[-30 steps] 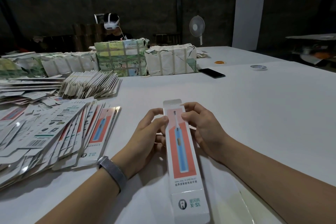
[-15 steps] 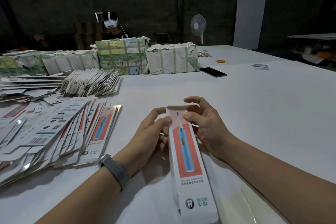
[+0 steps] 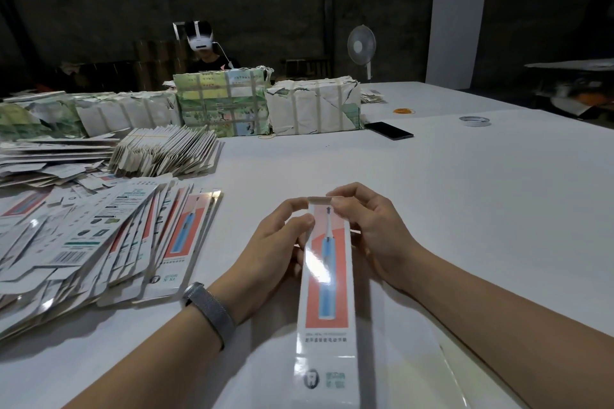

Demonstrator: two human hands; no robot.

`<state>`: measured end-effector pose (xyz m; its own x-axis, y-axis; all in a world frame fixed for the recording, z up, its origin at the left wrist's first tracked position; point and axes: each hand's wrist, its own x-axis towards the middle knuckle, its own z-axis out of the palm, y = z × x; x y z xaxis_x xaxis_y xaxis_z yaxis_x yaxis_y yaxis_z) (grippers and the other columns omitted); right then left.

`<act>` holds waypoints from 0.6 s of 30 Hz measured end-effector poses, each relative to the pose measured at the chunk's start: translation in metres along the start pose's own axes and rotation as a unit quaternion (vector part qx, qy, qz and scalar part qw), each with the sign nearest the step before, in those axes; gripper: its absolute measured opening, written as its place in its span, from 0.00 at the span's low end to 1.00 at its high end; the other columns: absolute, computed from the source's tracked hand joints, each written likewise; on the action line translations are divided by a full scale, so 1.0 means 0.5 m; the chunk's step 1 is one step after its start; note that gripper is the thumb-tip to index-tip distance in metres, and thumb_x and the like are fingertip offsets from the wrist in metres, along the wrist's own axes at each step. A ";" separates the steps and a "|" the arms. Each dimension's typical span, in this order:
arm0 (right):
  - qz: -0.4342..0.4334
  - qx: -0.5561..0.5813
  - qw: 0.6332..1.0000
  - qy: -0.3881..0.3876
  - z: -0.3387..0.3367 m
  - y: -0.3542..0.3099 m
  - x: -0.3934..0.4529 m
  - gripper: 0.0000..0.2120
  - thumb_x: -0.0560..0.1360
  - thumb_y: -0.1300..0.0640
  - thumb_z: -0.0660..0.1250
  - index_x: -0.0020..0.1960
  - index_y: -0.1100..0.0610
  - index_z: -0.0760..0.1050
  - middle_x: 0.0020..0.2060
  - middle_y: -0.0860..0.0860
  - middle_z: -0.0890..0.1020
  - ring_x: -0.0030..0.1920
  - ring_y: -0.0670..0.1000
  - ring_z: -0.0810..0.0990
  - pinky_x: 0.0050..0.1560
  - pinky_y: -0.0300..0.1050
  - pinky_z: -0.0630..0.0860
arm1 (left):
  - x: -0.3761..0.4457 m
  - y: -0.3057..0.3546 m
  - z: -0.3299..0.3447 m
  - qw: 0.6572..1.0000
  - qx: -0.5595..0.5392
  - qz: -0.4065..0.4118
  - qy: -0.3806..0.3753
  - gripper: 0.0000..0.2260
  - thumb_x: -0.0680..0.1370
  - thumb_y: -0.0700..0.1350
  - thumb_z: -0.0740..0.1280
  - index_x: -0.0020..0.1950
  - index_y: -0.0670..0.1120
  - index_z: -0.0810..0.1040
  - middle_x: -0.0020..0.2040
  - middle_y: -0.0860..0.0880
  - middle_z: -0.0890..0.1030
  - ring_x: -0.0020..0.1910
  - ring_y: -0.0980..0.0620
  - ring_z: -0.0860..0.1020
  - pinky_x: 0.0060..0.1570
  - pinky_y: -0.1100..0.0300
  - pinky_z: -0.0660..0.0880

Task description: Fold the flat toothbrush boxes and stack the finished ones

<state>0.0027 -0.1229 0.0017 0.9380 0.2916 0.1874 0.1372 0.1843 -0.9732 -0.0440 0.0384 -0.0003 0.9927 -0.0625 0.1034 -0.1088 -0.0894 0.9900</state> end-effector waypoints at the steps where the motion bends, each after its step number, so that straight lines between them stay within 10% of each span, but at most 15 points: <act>1: 0.003 0.007 1.000 0.000 0.002 -0.001 0.002 0.14 0.81 0.56 0.64 0.37 0.49 0.77 0.33 0.51 0.80 0.36 0.52 0.81 0.36 0.40 0.78 | -0.001 0.001 0.001 1.000 0.009 0.000 -0.003 0.07 0.86 0.48 0.58 0.57 0.55 0.76 0.38 0.50 0.85 0.38 0.48 0.84 0.41 0.52 0.83; 5: 0.020 0.035 0.999 -0.001 -0.001 0.002 0.004 0.20 0.81 0.53 0.66 0.30 0.51 0.70 0.27 0.50 0.77 0.26 0.49 0.78 0.25 0.36 0.70 | -0.005 0.006 -0.001 0.999 0.048 -0.002 -0.017 0.07 0.85 0.48 0.59 0.59 0.52 0.76 0.42 0.51 0.87 0.37 0.49 0.86 0.36 0.64 0.79; 18: 0.036 -0.050 0.998 0.005 -0.001 -0.004 0.009 0.08 0.80 0.61 0.65 0.43 0.60 0.79 0.31 0.51 0.82 0.32 0.49 0.82 0.33 0.38 0.78 | -0.002 0.003 -0.005 0.996 0.079 0.033 -0.018 0.08 0.85 0.48 0.59 0.56 0.54 0.78 0.43 0.52 0.87 0.38 0.50 0.86 0.37 0.64 0.80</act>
<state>0.0066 -0.1225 0.0042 0.9500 0.2904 0.1150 0.0993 0.0680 -0.9927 -0.0451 0.0406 0.0014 0.9809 -0.1092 0.1611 -0.1832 -0.2387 0.9537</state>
